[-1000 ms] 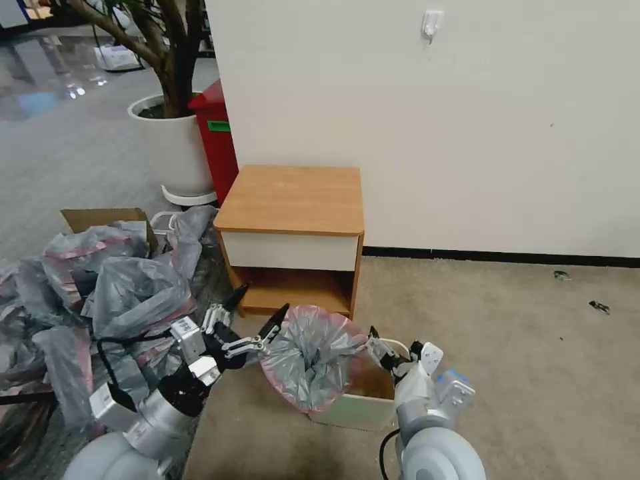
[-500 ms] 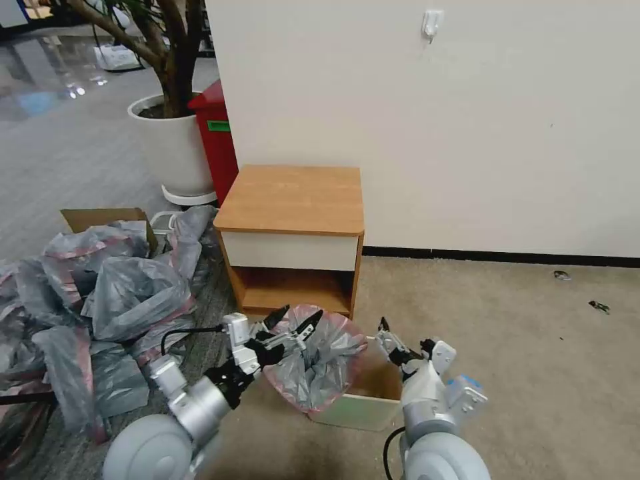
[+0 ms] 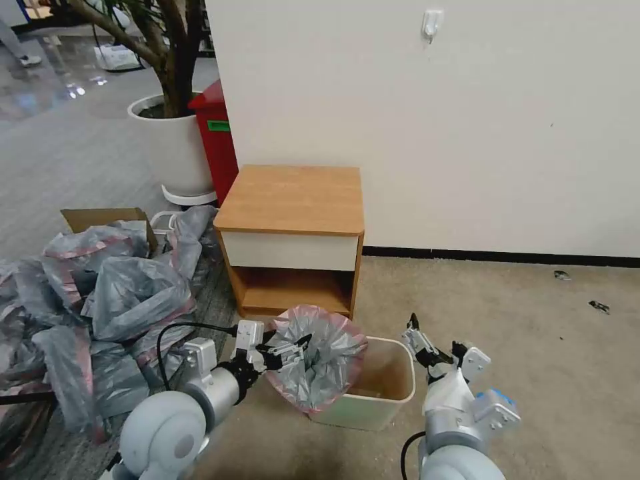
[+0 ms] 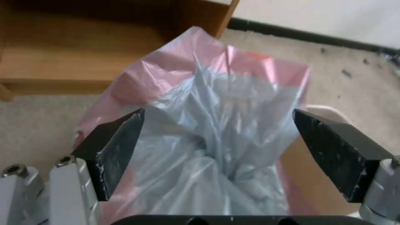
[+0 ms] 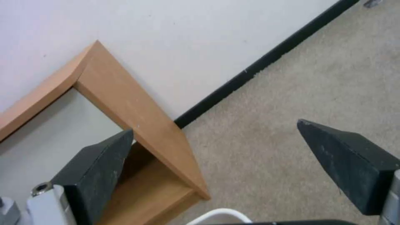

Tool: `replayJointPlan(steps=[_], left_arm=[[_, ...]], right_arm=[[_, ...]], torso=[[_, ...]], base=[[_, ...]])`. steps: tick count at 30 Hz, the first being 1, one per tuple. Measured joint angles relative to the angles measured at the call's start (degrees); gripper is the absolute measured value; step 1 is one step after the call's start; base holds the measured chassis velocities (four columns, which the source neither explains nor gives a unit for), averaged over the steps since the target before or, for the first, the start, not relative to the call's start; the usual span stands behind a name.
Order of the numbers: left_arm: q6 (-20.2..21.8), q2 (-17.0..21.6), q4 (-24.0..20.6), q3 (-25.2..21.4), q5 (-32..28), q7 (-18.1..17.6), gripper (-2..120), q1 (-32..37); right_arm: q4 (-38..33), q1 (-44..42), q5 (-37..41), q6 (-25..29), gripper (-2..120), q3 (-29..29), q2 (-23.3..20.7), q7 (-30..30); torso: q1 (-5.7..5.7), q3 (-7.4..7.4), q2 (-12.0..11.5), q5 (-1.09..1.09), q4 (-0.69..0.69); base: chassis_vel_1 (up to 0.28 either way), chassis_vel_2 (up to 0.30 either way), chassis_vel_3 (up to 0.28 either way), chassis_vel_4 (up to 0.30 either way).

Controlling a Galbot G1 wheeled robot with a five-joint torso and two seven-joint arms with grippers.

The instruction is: Pick up the garbage bag from the table and place it over the trash can.

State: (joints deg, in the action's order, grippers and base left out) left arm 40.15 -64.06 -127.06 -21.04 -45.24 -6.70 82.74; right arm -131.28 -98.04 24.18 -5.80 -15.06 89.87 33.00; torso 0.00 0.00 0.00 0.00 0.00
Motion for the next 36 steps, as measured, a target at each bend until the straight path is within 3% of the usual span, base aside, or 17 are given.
replayJointPlan(steps=[15,28,36], left_arm=[[2.29,0.32,9.71,6.38,0.51,1.27,91,-8.17],[2.18,-0.63,14.07,8.33,2.86,3.07,89,-9.46],[2.06,-1.25,16.59,7.48,3.76,3.48,69,-9.26]], right_arm=[[0.39,-1.36,-3.43,2.17,100,0.46,2.17,0.03],[0.84,-2.15,-4.96,3.81,100,0.39,2.26,0.12],[1.12,-2.34,-5.81,4.56,100,0.61,2.24,0.26]], torso=[[0.0,0.0,0.0,0.0,0.0],[0.0,0.0,0.0,0.0,0.0],[0.0,0.0,0.0,0.0,0.0]], base=[[0.0,0.0,0.0,0.0],[0.0,0.0,0.0,0.0],[0.0,0.0,0.0,0.0]])
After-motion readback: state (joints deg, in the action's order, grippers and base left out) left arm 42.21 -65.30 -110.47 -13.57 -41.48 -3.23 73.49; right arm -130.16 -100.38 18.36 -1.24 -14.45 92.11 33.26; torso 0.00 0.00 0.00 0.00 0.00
